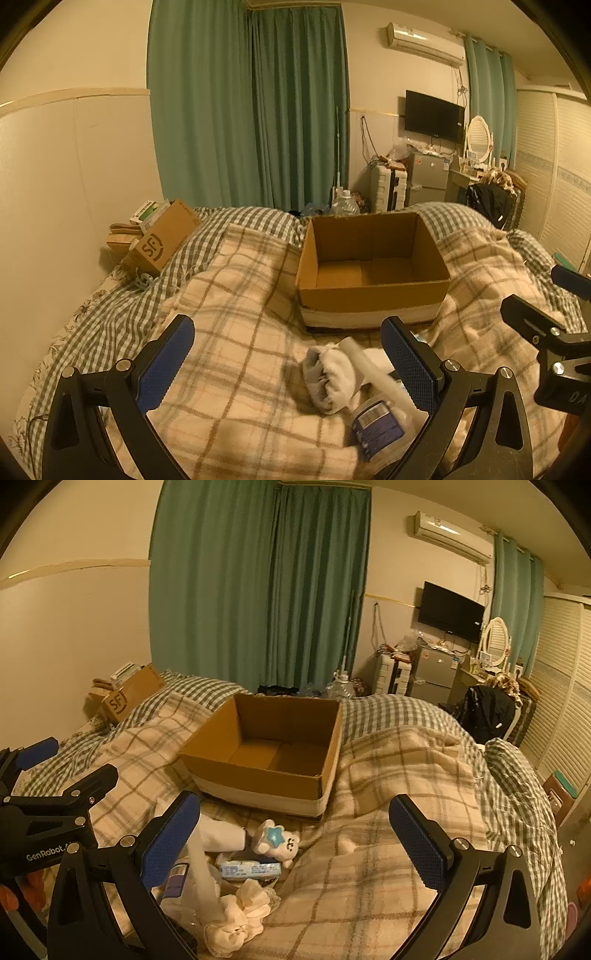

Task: Organize objects
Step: 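Grasp the white socks with the left gripper while the right gripper grasps the white tube, then carry the socks into the box with the left gripper while the right drops the tube in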

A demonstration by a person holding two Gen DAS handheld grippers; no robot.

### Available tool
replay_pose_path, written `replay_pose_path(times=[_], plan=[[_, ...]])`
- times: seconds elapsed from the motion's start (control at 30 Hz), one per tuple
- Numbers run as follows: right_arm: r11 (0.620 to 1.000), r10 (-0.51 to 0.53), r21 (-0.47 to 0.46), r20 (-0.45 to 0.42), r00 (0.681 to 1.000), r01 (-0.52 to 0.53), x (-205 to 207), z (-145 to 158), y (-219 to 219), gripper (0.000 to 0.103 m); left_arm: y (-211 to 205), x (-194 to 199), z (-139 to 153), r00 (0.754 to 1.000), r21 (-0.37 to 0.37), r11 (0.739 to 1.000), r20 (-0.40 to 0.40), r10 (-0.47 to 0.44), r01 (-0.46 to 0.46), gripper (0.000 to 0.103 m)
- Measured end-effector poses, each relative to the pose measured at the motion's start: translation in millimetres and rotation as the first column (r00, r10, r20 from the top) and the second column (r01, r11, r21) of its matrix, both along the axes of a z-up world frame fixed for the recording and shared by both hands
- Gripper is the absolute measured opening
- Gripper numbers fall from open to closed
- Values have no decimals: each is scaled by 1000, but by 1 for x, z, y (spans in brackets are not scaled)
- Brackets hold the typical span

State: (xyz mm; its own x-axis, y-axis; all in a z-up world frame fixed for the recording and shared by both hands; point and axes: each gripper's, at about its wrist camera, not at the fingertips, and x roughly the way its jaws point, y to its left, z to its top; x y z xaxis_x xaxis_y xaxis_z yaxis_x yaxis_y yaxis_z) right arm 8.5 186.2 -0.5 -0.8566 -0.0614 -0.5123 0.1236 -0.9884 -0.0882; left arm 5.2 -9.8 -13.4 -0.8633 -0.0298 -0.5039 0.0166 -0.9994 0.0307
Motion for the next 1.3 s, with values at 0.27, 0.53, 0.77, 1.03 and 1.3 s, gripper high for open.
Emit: replay_pose_path(times=[0.27,0.53,0.77,1.03,1.3], plan=[[993,117,8,143,983,-119,-13,-34,-27,98,-19,-9,-34,992,-8,1000,121,20,-19,103],[967,244,-29,406,881,-254,-47,-108,-61,50,-21,-17,-62,984,-30,999,177,18,-13,103],[952,305,-97,399,865,-292,-44,-103,-55,12,-12,-28,-71,972,2,1000,235,-23,23,103],[971,238,-47,294,926,-235,-48,-55,-21,11,16,-61,-88,947,-15,993,303,-105,115,103],[977,213,-41,268,940,-210,-56,-36,-6,11,34,-86,-112,897,76,980,395,-200,185,64]])
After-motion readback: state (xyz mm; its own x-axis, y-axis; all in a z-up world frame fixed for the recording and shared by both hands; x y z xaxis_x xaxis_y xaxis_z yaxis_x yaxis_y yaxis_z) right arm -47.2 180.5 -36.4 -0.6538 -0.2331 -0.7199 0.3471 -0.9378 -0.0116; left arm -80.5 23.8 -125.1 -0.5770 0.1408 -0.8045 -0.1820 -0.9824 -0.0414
